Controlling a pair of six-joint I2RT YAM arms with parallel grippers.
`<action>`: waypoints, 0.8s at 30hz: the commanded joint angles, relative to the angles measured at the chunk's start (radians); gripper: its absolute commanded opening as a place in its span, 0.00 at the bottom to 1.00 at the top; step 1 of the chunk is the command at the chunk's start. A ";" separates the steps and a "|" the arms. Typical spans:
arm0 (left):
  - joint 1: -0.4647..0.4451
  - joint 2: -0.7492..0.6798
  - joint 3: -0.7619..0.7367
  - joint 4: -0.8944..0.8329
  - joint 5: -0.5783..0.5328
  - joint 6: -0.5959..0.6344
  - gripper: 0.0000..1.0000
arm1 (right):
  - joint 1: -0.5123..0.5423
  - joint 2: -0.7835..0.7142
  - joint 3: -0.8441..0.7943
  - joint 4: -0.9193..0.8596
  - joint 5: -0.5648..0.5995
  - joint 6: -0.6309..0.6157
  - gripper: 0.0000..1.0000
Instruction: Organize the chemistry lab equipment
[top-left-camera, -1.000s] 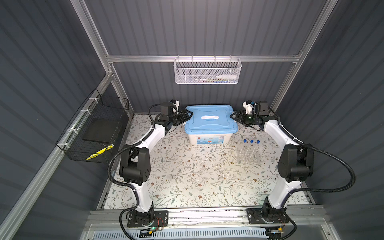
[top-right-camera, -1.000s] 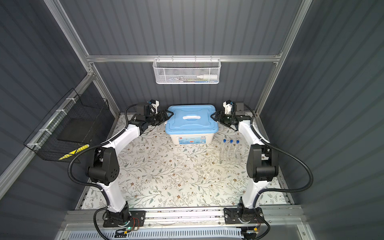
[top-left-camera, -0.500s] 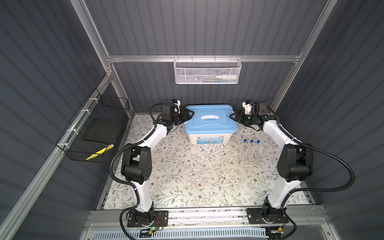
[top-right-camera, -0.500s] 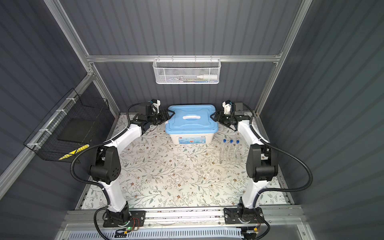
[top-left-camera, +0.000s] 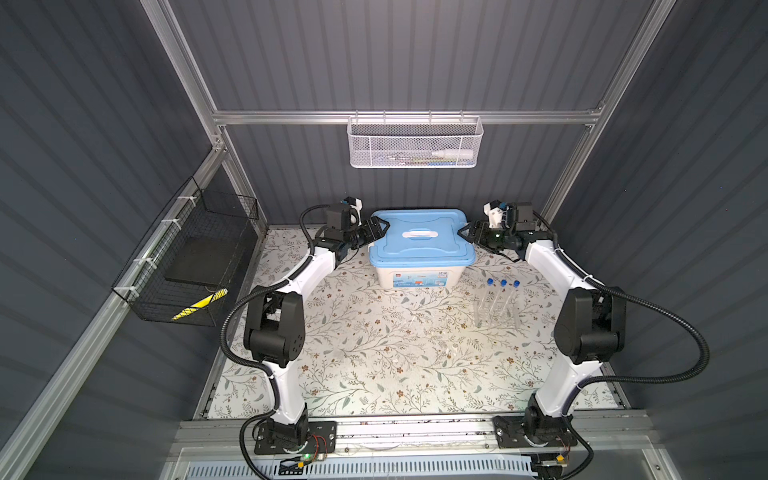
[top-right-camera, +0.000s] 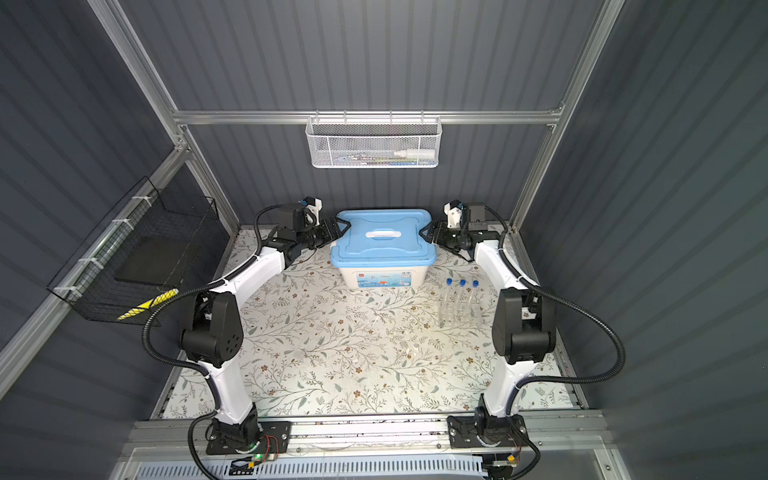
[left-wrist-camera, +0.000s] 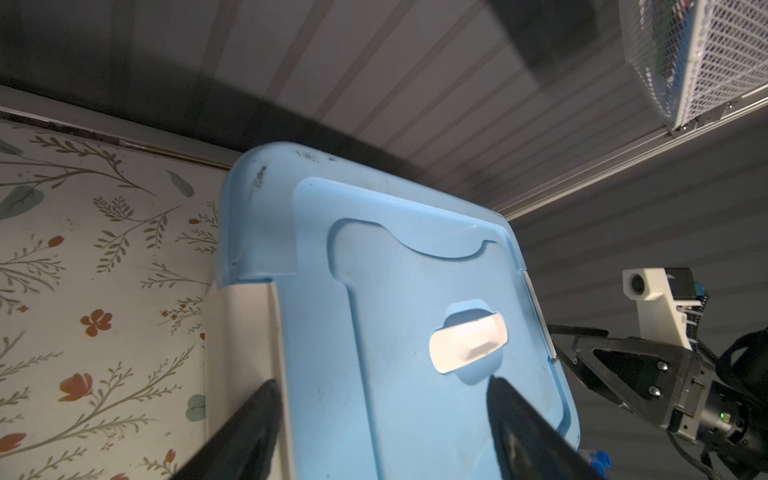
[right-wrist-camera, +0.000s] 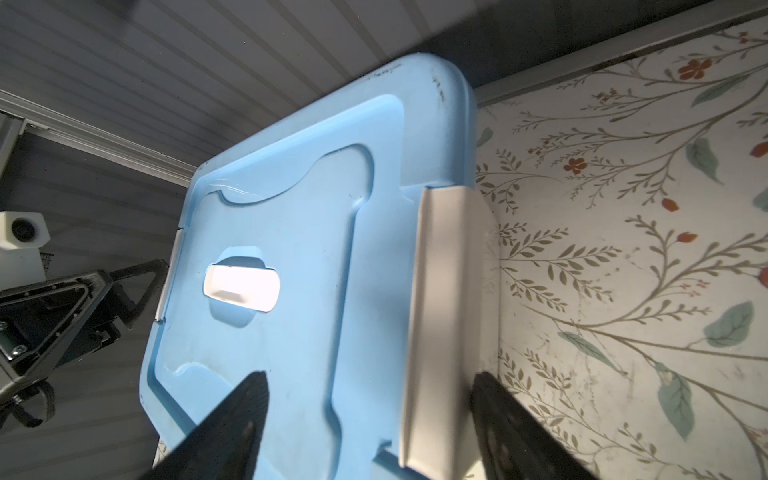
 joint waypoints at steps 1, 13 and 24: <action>-0.037 -0.020 0.007 -0.140 0.036 0.027 0.85 | 0.010 -0.037 0.020 -0.018 -0.017 -0.017 0.86; 0.041 -0.266 -0.150 -0.163 -0.244 0.173 1.00 | -0.129 -0.287 -0.199 0.063 0.172 -0.119 0.99; 0.086 -0.400 -0.423 -0.142 -0.653 0.288 1.00 | -0.227 -0.511 -0.596 0.335 0.541 -0.231 0.99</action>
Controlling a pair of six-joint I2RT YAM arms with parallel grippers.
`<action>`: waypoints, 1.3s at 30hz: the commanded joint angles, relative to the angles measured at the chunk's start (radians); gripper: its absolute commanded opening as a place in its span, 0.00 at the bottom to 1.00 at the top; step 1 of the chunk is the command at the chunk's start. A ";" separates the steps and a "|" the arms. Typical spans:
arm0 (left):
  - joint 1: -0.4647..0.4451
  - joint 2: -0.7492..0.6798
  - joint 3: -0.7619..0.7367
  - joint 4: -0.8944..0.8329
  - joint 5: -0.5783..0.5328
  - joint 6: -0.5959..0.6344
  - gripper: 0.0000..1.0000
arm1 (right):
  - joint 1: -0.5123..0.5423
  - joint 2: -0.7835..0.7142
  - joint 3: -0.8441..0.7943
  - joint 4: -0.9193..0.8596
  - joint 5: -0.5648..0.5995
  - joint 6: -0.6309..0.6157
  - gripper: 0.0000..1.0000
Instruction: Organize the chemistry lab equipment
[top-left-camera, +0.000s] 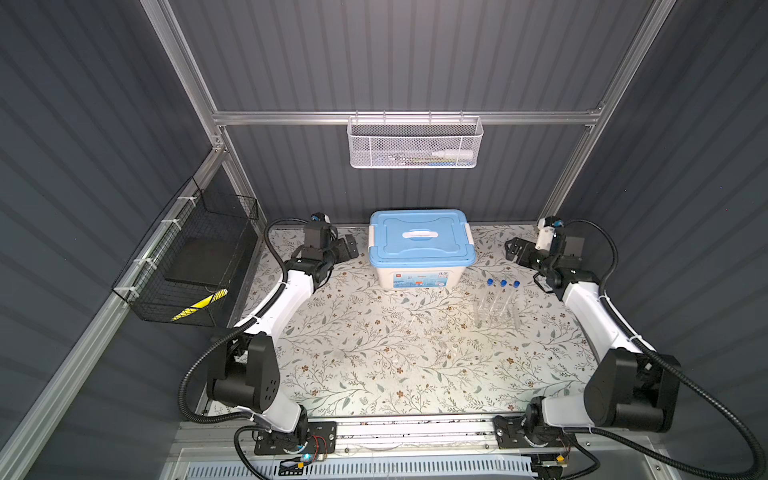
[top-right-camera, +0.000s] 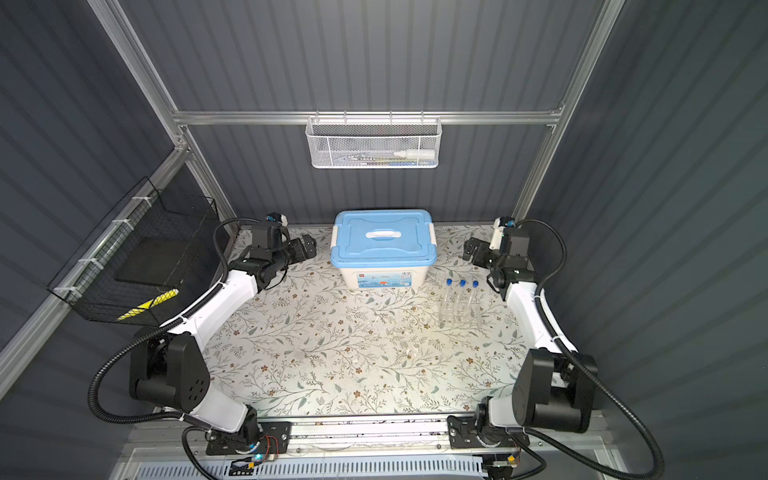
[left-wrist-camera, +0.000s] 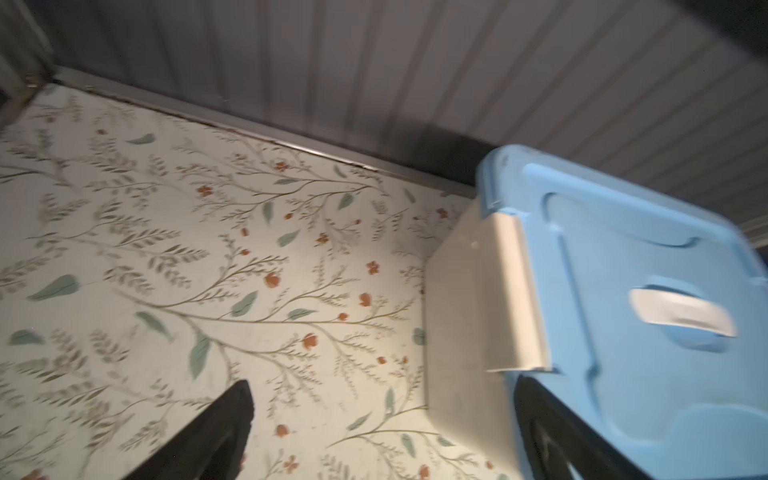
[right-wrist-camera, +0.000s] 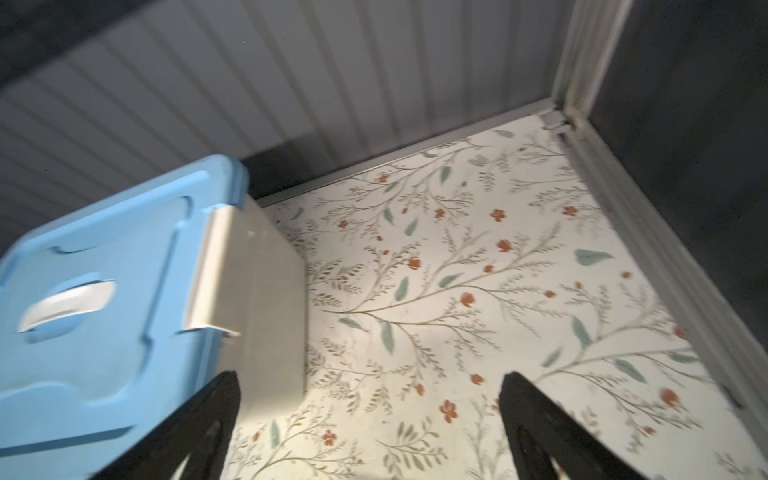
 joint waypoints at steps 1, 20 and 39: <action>0.020 -0.045 -0.083 0.019 -0.175 0.058 1.00 | -0.021 -0.039 -0.096 0.143 0.161 -0.061 0.99; 0.031 -0.044 -0.329 0.227 -0.301 0.112 1.00 | -0.089 0.049 -0.261 0.277 0.205 -0.062 0.99; 0.033 -0.058 -0.364 0.270 -0.253 0.129 1.00 | -0.109 0.044 -0.274 0.002 -0.001 0.342 0.95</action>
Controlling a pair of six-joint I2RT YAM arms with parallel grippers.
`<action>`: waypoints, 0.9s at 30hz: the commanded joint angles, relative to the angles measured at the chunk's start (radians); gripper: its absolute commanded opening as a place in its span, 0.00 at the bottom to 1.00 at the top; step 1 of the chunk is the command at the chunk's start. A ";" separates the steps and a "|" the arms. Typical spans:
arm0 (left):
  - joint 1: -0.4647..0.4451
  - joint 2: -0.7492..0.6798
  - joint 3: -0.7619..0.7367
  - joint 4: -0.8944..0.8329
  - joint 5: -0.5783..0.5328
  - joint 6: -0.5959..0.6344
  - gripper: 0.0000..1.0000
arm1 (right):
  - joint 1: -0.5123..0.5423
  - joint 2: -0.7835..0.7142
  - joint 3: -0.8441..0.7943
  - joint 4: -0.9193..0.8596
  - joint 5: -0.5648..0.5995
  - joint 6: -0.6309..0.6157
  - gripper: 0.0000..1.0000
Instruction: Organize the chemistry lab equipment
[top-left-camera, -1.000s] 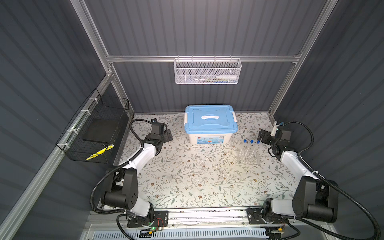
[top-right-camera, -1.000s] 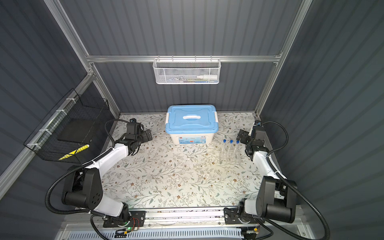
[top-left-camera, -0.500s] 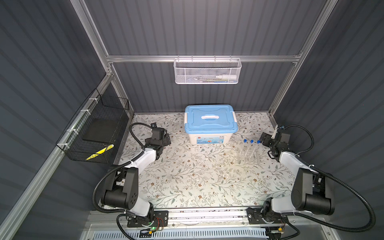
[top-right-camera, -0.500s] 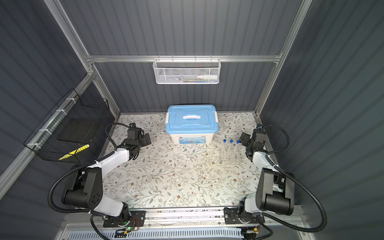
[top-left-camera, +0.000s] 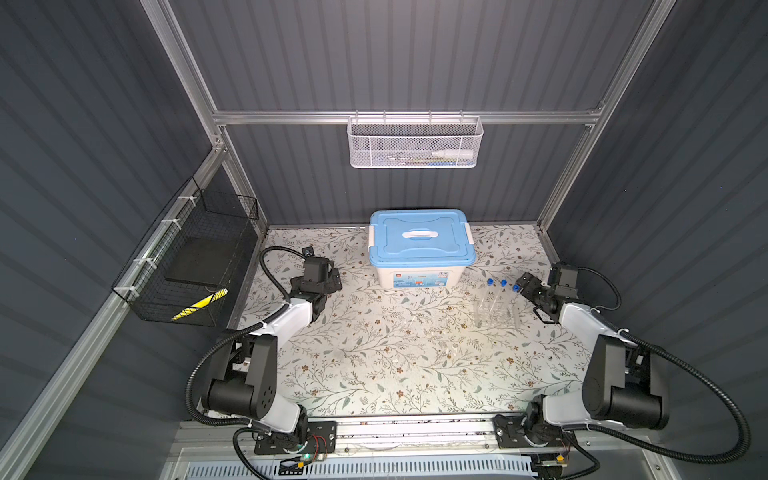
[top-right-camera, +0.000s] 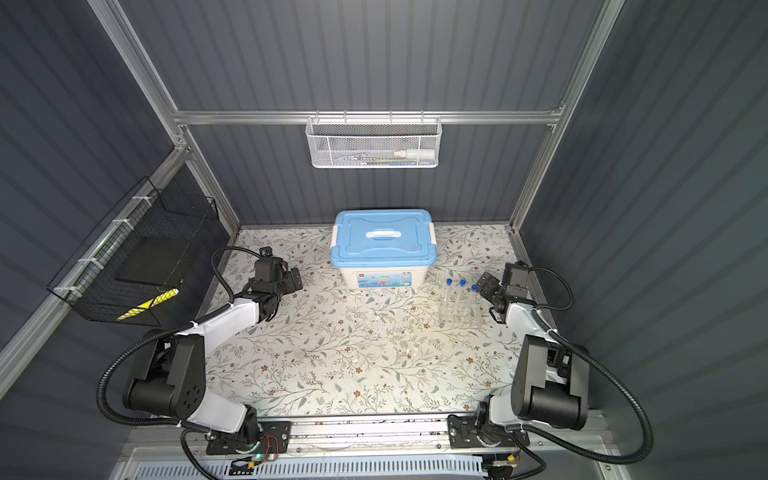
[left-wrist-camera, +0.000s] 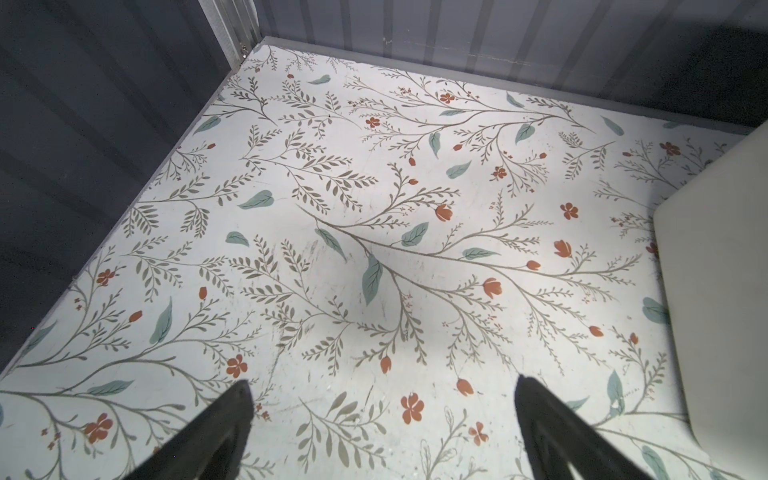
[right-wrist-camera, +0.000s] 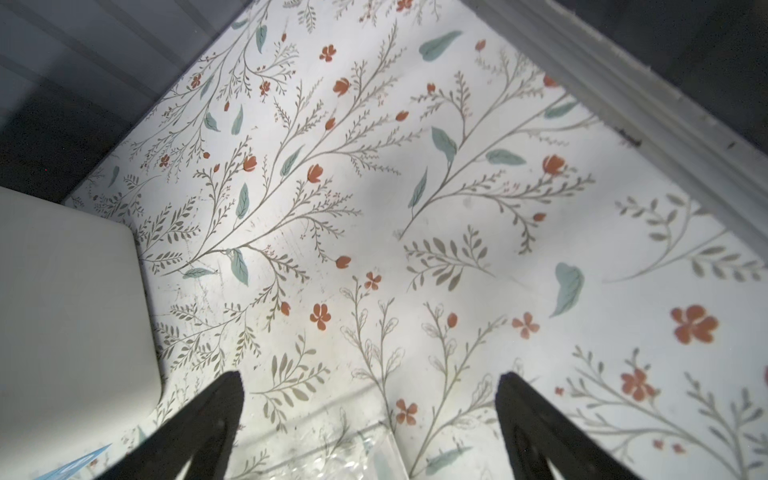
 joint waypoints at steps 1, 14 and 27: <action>0.004 -0.024 -0.011 0.021 0.017 0.022 1.00 | -0.010 -0.007 -0.014 -0.059 -0.074 0.106 0.95; 0.004 -0.027 -0.020 0.042 0.052 0.013 1.00 | -0.079 -0.005 -0.068 -0.141 -0.186 0.288 0.91; 0.004 -0.035 -0.044 0.050 0.050 0.014 1.00 | -0.079 0.041 -0.125 -0.027 -0.368 0.418 0.72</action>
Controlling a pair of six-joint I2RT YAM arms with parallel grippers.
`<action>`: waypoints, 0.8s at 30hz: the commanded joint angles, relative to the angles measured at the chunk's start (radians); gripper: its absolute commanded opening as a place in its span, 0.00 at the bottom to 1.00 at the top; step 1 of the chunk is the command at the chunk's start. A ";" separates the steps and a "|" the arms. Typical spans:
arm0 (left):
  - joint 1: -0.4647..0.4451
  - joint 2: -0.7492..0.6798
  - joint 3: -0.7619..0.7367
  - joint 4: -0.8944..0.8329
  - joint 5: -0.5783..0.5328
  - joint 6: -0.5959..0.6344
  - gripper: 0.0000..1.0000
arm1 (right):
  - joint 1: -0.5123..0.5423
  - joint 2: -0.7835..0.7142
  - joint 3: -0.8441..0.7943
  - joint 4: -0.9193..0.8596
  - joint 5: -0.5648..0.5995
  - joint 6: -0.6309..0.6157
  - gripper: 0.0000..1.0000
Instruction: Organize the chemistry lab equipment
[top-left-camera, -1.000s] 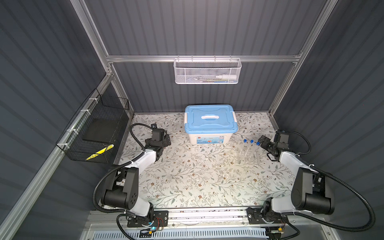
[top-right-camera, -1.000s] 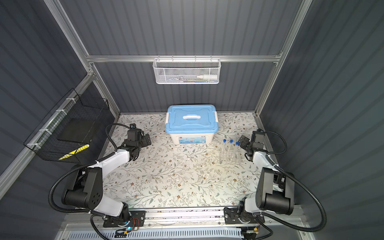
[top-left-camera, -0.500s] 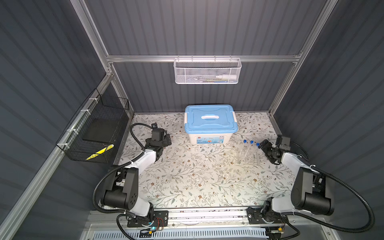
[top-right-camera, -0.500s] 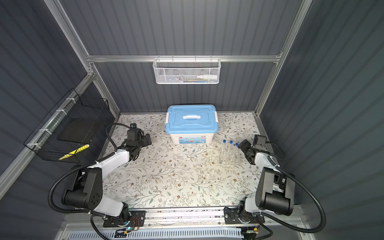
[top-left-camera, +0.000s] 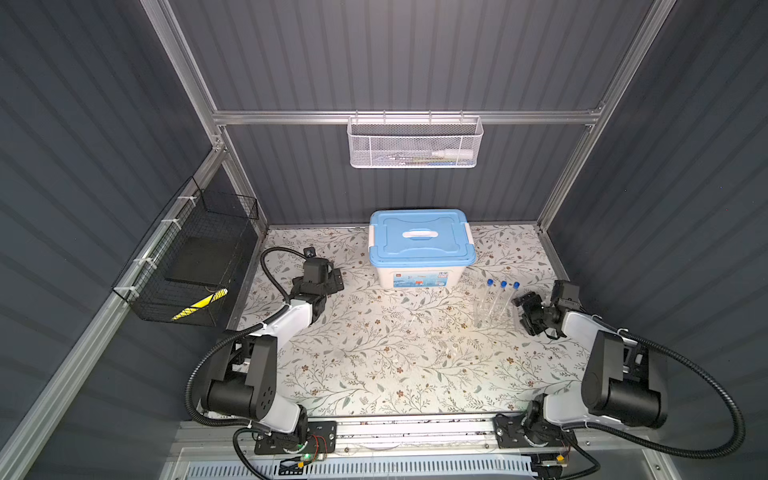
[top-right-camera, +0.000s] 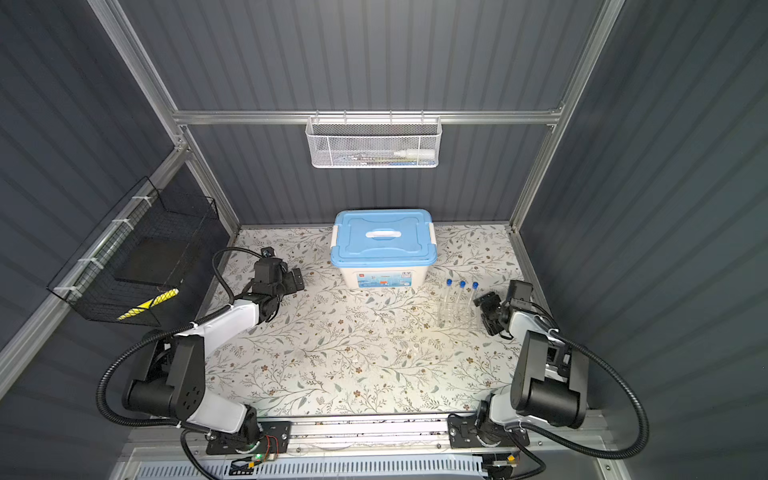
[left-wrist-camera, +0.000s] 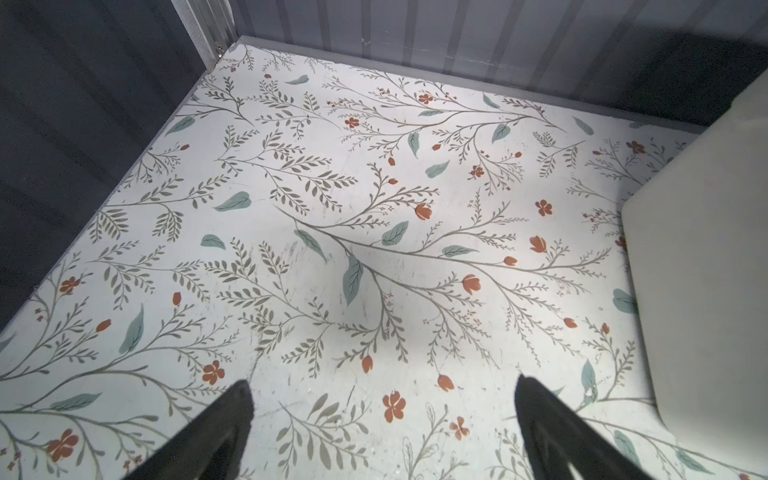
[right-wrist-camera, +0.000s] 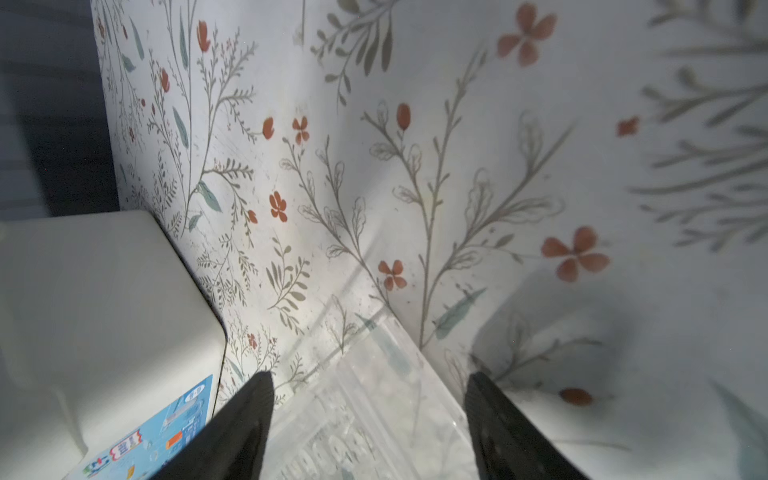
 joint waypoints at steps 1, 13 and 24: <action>0.004 -0.032 -0.027 0.015 0.003 0.011 1.00 | 0.011 0.023 -0.012 0.047 -0.070 0.046 0.71; 0.011 -0.092 -0.094 0.031 -0.023 0.016 1.00 | 0.144 0.077 0.008 0.136 -0.076 0.136 0.71; 0.021 -0.109 -0.118 0.039 -0.024 0.015 1.00 | 0.276 0.119 0.028 0.190 -0.049 0.211 0.71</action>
